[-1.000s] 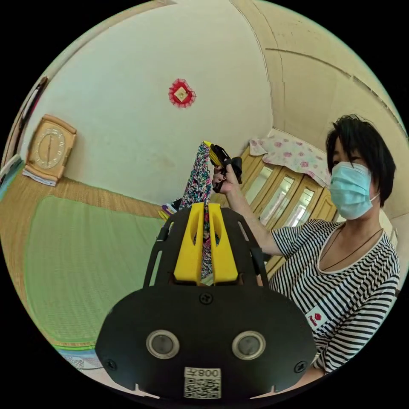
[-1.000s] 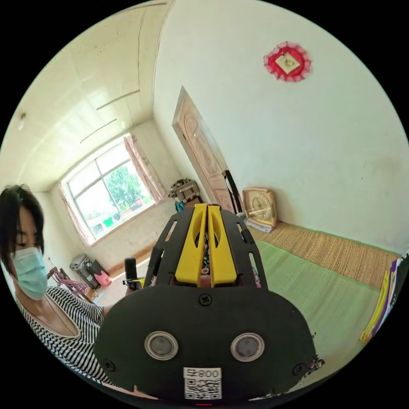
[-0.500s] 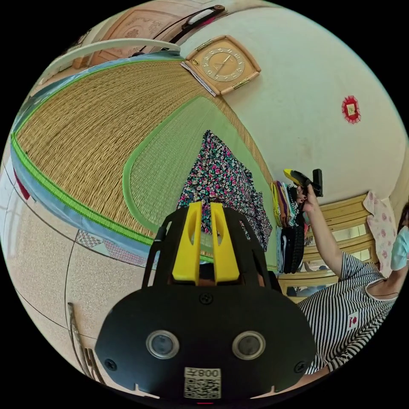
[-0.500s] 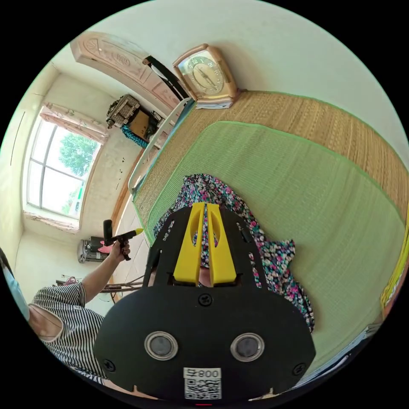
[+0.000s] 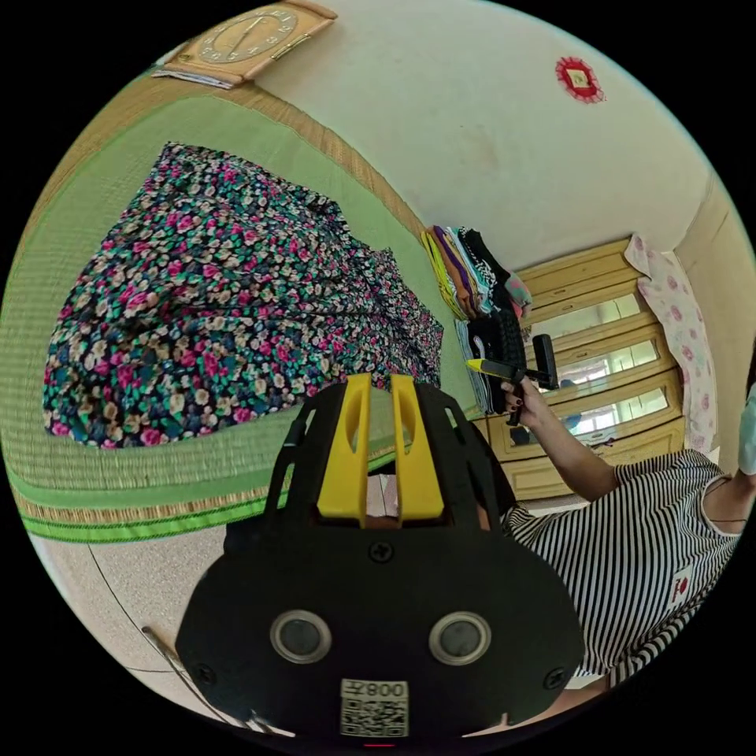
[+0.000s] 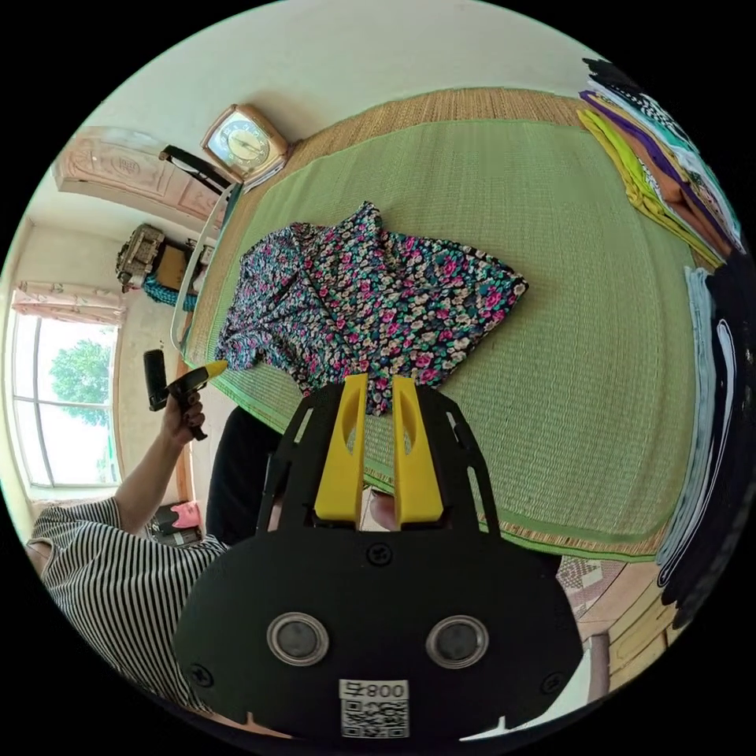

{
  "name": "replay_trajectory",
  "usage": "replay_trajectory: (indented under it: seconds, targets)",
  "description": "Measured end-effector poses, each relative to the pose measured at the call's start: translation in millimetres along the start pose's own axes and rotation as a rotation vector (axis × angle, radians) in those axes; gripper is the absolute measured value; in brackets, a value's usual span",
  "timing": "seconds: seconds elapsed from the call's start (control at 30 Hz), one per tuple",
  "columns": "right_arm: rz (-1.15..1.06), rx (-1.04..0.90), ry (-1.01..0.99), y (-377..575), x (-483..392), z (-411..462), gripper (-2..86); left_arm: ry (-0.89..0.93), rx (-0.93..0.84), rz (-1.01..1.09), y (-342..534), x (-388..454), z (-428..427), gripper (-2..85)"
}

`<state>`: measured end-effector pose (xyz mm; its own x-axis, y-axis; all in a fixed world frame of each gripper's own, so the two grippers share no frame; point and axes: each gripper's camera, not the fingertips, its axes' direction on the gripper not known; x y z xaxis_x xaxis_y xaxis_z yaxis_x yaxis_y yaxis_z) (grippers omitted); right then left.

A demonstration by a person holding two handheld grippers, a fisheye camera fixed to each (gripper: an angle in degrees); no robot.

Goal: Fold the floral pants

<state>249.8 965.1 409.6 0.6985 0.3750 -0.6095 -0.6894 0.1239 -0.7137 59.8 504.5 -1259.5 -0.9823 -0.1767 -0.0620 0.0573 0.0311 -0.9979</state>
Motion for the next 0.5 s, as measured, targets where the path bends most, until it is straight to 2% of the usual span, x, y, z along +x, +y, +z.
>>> replay_trajectory:
  seconds: [0.33,0.5]
  targets:
    - [-0.288,-0.047,0.147,-23,-68,27,8.3,0.042,-0.101,-0.007,-61,36,93,6.2]
    - [-0.43,-0.086,0.274,-40,-101,50,8.1,-0.101,-0.201,-0.003,-91,43,129,5.8]
